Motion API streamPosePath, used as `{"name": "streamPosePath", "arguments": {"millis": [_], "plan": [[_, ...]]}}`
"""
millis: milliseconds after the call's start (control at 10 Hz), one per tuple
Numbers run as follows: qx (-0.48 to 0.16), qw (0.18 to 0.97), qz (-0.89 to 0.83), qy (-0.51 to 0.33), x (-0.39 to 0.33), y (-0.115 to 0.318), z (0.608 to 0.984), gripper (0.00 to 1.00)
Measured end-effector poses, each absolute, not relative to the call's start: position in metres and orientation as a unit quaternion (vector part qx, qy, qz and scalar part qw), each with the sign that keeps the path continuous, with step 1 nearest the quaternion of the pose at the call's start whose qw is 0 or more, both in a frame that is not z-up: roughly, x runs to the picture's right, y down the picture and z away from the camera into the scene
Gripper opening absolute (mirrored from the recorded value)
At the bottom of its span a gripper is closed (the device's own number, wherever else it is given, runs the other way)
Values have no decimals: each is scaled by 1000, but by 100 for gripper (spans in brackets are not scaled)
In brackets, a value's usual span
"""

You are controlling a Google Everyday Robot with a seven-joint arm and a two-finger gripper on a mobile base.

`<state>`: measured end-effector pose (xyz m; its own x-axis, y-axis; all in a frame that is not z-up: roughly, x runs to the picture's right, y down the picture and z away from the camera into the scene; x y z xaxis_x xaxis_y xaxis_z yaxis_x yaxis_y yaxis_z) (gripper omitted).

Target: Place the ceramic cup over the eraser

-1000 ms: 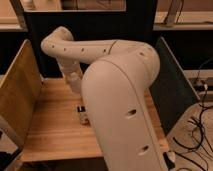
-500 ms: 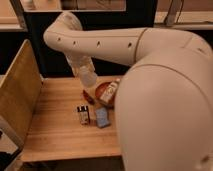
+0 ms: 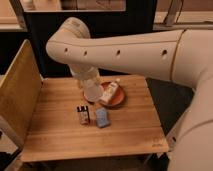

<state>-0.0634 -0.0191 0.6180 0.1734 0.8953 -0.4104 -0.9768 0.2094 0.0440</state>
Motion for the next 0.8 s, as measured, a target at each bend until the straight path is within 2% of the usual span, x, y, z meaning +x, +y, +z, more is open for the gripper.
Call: {"name": "streamPosePath", "arguments": {"millis": [400, 800], "plan": [[-120, 761, 613, 177, -70, -15, 621, 0], [-148, 788, 569, 185, -106, 7, 646, 0]]}}
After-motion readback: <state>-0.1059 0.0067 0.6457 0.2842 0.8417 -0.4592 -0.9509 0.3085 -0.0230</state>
